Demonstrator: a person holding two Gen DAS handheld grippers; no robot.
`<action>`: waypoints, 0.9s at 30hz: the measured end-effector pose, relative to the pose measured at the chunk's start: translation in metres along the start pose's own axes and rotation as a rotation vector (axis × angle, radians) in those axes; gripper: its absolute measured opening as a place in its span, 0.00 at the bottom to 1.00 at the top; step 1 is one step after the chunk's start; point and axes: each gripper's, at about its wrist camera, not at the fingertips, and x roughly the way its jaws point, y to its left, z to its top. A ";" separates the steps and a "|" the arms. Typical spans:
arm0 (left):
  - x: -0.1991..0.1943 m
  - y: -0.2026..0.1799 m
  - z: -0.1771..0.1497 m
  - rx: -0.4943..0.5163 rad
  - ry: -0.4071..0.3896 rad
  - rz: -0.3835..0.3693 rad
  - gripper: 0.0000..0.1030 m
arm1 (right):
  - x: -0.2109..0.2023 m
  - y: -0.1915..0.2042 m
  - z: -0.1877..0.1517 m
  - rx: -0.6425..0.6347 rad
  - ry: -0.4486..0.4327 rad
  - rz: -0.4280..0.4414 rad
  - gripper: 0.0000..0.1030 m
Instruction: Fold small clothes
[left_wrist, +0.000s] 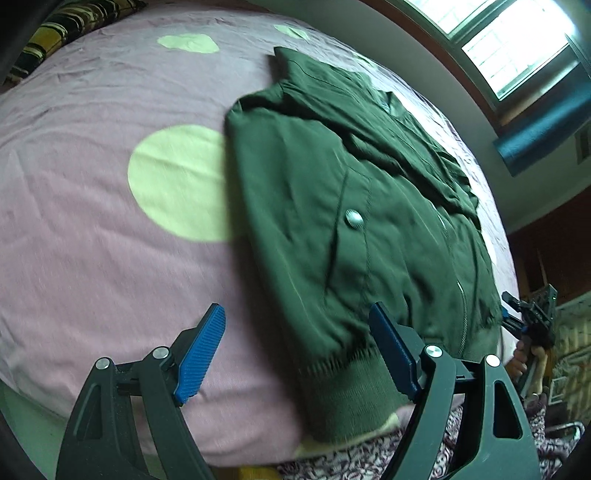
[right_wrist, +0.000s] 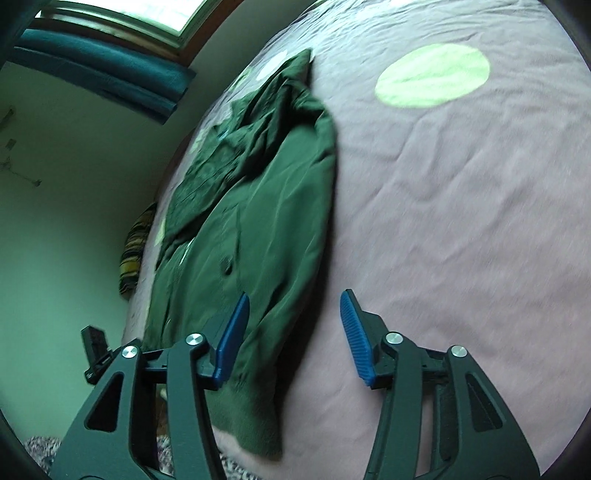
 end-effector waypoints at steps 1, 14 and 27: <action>-0.001 -0.001 -0.003 0.008 0.003 -0.007 0.77 | 0.000 0.002 -0.004 -0.011 0.012 0.012 0.51; 0.006 -0.018 -0.022 0.074 0.072 -0.185 0.77 | 0.003 0.011 -0.040 -0.048 0.196 0.280 0.55; 0.006 -0.024 -0.022 0.168 0.033 -0.047 0.42 | 0.024 0.043 -0.058 -0.224 0.282 0.199 0.17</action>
